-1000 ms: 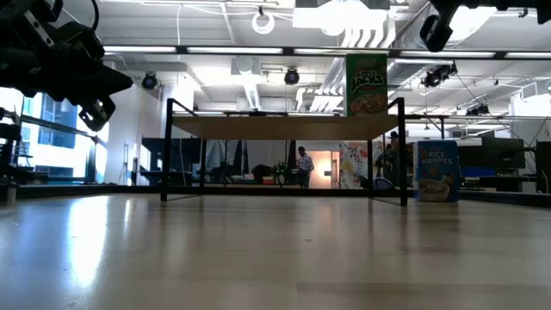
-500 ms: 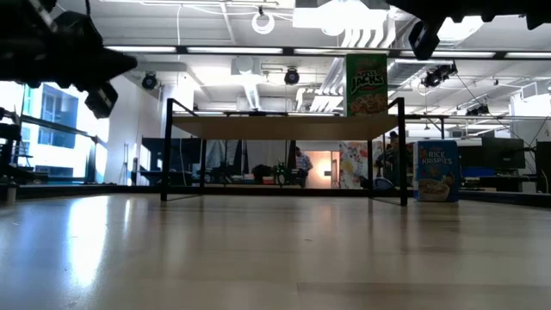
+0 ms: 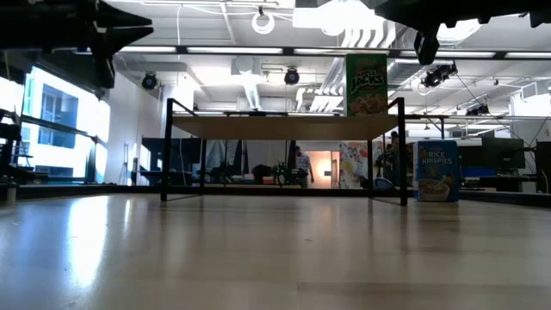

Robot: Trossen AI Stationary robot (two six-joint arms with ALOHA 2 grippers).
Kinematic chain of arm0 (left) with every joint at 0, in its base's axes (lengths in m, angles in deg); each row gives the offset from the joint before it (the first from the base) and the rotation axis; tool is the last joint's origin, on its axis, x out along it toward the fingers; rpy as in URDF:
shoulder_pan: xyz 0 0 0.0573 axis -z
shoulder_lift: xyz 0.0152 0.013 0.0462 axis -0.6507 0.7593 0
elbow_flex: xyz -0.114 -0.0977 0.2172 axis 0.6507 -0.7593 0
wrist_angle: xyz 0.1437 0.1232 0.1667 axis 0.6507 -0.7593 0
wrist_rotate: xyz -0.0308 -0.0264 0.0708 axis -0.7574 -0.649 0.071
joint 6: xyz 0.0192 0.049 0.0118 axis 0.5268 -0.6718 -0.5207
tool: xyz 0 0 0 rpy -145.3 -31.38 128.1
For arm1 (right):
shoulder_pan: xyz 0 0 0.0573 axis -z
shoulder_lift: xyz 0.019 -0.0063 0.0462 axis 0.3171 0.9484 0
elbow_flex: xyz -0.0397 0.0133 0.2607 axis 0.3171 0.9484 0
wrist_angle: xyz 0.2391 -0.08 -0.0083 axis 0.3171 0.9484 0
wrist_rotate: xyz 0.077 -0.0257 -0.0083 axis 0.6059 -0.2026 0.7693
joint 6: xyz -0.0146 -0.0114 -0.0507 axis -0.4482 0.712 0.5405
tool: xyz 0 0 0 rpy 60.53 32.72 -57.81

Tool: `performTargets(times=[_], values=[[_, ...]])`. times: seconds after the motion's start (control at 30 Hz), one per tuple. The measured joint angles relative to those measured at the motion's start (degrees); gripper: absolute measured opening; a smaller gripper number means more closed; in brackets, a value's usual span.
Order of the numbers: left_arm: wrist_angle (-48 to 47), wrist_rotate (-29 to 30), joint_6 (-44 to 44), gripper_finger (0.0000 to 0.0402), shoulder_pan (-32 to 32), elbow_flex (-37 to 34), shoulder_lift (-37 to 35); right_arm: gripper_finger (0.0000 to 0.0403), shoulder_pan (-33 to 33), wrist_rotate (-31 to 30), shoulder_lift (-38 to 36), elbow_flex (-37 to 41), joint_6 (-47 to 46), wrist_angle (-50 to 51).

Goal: Stack cereal on shelf
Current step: Put the green cereal box on the shelf aligned with the other green cereal box

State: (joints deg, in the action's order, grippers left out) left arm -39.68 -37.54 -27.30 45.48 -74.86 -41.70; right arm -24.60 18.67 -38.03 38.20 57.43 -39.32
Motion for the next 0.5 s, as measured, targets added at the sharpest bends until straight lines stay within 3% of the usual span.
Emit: performTargets(times=[0.37, 0.5], values=[[-17.07, -1.0, -4.33, 0.0253, -0.07, 17.88, 11.48, 0.0, 0.0, 0.12, 0.0, 0.0, -0.01, 0.1], [-27.84, -1.25, -4.36, 0.0297, -0.04, 24.73, 14.34, 0.0, 0.0, 0.15, 0.0, 0.0, -0.01, 0.13]])
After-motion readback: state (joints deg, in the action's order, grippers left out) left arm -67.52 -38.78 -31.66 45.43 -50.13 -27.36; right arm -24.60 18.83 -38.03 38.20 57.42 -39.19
